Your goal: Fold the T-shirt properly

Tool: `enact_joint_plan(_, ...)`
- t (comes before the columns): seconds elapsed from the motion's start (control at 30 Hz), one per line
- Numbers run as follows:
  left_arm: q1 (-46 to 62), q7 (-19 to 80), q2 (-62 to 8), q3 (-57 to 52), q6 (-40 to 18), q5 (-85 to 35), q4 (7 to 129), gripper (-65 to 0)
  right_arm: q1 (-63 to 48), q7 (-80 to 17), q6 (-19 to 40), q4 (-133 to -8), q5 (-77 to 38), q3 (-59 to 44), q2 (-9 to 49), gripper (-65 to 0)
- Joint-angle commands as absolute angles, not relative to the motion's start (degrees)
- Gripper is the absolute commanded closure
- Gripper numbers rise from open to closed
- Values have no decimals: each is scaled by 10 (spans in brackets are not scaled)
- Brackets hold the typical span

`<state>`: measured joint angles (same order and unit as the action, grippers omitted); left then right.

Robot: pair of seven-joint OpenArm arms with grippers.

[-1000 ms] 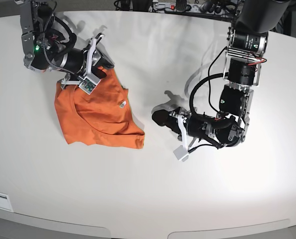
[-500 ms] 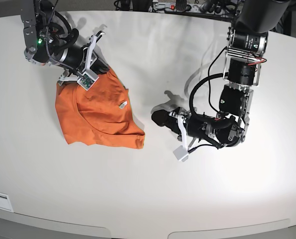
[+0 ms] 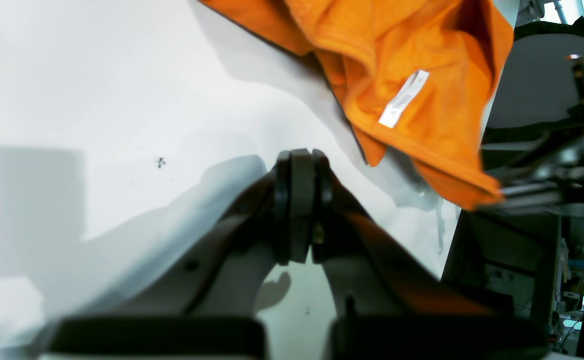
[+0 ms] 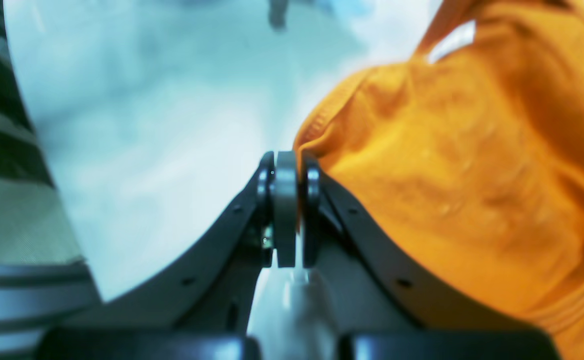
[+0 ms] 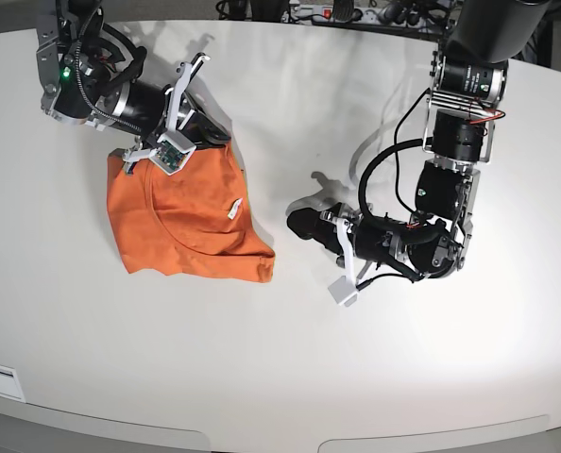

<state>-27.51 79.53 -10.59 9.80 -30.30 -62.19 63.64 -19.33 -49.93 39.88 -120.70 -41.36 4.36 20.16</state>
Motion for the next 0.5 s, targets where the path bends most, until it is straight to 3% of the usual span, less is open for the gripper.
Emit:
enact_joint_plan(0.0, -294, 794, -107, 96, -305, -638, 645, 0, -189, -481, 400, -1219, -442, 41, 205, 0)
enact_joint_plan(0.47, -294, 796, -107, 96, -305, -639, 645, 0, -154, -482, 400, -1218, -401, 41, 101, 0)
